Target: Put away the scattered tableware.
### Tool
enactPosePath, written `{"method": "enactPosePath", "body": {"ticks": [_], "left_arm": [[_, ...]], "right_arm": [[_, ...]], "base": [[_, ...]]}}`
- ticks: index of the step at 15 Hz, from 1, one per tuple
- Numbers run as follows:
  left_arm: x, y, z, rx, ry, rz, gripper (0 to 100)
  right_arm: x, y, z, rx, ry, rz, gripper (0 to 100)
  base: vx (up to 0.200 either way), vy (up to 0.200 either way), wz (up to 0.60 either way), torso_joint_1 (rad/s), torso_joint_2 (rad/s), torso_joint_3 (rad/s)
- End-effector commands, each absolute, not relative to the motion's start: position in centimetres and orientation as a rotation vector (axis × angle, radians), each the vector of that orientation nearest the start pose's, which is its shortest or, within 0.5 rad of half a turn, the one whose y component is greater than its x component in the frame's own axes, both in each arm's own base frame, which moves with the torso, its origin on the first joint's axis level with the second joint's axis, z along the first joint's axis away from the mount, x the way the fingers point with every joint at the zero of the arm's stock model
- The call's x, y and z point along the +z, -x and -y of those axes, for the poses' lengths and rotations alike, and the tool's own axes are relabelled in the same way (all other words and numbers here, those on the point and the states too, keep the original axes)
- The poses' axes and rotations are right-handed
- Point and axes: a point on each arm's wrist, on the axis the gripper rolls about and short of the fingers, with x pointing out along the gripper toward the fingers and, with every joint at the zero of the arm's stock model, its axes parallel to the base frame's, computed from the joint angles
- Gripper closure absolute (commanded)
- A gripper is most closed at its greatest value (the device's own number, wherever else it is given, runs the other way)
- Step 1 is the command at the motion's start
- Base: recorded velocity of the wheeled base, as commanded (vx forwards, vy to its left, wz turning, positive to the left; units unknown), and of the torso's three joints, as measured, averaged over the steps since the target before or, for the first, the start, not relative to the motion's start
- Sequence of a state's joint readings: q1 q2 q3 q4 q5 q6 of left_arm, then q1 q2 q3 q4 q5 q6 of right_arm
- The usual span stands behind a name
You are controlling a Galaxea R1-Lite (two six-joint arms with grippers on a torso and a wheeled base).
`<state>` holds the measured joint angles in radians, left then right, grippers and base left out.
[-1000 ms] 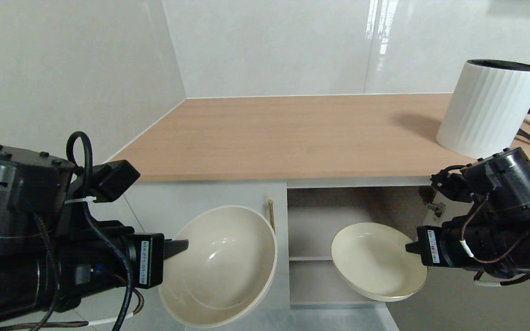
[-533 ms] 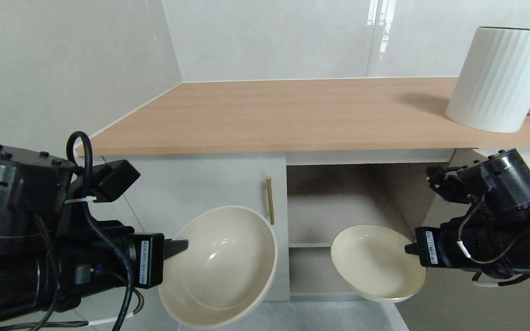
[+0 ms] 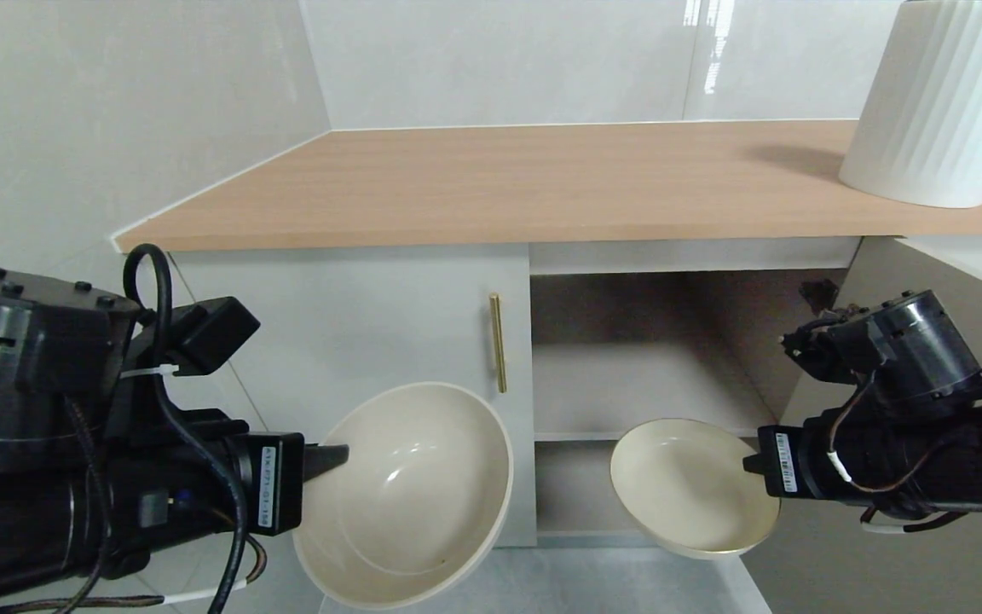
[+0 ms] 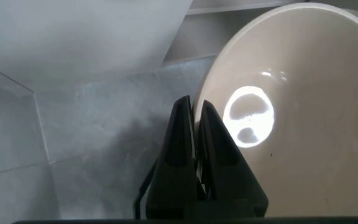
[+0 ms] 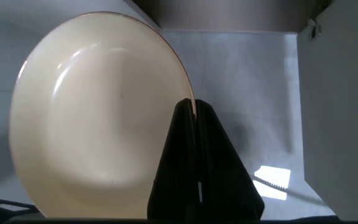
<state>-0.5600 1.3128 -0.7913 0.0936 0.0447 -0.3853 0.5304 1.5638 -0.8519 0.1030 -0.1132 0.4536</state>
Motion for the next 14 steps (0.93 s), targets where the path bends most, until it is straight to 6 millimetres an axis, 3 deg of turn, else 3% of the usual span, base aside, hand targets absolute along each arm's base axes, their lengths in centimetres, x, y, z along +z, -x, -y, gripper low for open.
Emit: {"method": "enactPosePath", "body": {"ticks": [1,3,4,8,9,10,14], "left_arm": [[21.0,-16.7,10.3,-0.376,0.182,-0.677,100],[21.0,-16.6,10.3,-0.377,0.182,-0.674,100],[20.9,-16.8,10.4,-0.376,0.179,-0.683,100],[20.7,-17.0,10.5,-0.374,0.176,-0.691,100],[20.6,-17.0,10.6,-0.373,0.175,-0.694,100],[20.3,-17.3,10.7,-0.367,0.171,-0.71,100],[20.5,-17.2,10.7,-0.37,0.174,-0.701,100]], "right_arm": [[16.2,-21.9,-12.6,0.21,-0.14,-0.866,100],[15.5,-22.4,-12.9,0.216,-0.101,-0.887,100],[14.2,-24.8,-14.3,0.223,-0.092,-0.89,100],[7.9,-29.4,-16.9,0.214,-0.077,-0.908,100],[7.7,-29.6,-17.1,0.214,-0.079,-0.901,100],[6.7,-31.5,-17.6,0.176,-0.085,-0.854,100],[5.0,-35.8,-17.0,0.07,-0.137,-0.82,100]], "base": [[0.0,0.0,0.0,0.0,0.0,0.0],[0.0,0.0,0.0,0.0,0.0,0.0],[0.0,0.0,0.0,0.0,0.0,0.0],[0.0,0.0,0.0,0.0,0.0,0.0],[0.0,0.0,0.0,0.0,0.0,0.0],[0.0,0.0,0.0,0.0,0.0,0.0],[0.0,0.0,0.0,0.0,0.0,0.0]]}}
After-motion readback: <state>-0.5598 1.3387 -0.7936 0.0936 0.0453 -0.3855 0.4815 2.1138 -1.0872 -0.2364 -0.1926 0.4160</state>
